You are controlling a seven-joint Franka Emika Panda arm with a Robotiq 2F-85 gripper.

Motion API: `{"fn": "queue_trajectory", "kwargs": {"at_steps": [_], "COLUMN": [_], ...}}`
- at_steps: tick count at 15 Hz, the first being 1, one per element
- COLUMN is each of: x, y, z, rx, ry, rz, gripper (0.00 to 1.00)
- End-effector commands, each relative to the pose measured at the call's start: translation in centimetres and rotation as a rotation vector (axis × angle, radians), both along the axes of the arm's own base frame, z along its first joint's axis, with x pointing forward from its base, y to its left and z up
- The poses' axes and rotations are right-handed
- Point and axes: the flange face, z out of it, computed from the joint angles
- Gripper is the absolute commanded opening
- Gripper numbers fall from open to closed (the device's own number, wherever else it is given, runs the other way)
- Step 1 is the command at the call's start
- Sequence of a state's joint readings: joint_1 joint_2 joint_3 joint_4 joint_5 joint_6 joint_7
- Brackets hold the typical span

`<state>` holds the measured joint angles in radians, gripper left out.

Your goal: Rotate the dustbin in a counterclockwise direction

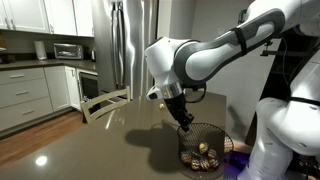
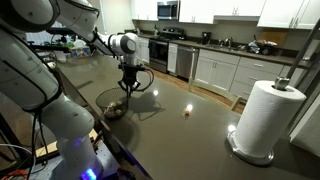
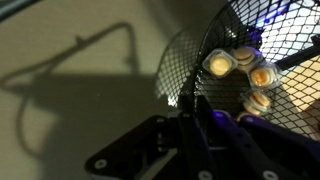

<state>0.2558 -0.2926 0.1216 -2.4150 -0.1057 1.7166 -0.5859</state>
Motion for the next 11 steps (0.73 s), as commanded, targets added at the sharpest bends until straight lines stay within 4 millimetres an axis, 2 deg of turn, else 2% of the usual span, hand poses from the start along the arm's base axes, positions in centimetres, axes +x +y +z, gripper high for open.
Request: {"fn": "queue_trajectory", "kwargs": {"at_steps": [1, 4, 11], "x": [0.02, 0.02, 0.02], "y": [0.01, 0.00, 0.00], "z": [0.04, 0.04, 0.04], "rx": [0.000, 0.000, 0.000], "ry": [0.001, 0.001, 0.001], "rz": [-0.001, -0.001, -0.001], "gripper": [0.17, 0.35, 0.36]}}
